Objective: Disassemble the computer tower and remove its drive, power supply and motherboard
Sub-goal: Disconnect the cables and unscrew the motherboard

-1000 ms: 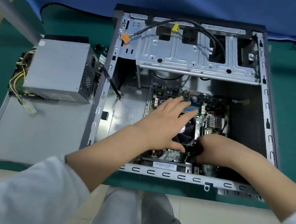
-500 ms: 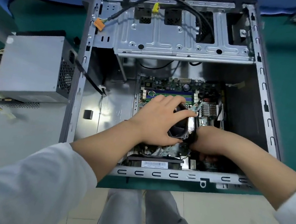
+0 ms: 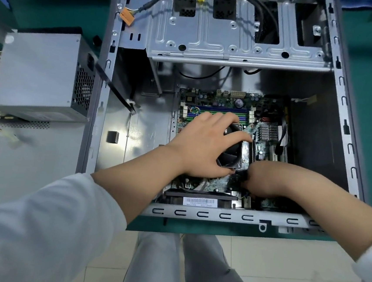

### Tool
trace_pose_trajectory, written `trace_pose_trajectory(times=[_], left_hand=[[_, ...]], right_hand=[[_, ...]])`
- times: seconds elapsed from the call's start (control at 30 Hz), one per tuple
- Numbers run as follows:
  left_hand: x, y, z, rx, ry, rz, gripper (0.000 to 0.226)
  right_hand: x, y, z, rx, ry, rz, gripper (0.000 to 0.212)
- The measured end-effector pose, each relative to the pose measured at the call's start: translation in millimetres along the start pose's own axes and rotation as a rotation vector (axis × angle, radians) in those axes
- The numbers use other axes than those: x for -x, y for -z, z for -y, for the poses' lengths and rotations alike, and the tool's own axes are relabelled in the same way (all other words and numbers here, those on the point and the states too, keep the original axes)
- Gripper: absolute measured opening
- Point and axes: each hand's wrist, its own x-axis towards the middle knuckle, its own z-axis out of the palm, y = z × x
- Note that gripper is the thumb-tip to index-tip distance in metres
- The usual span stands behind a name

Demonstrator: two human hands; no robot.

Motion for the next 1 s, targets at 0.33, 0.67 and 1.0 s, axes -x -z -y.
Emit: trace_pose_trajectory(times=[0.33, 0.67, 1.0], left_hand=[[2, 0, 0, 0.020, -0.003, -0.019, 0.070], [1, -2, -1, 0.034, -0.009, -0.033, 0.069], [1, -2, -3, 0.026, 0.003, -0.037, 0.068]], right_hand=[[-2, -1, 4, 0.088, 0.001, 0.002, 0.023], [0, -4, 1, 0.210, 0.022, -0.091, 0.026], [3, 0, -3, 0.137, 0.119, -0.116, 0.024]])
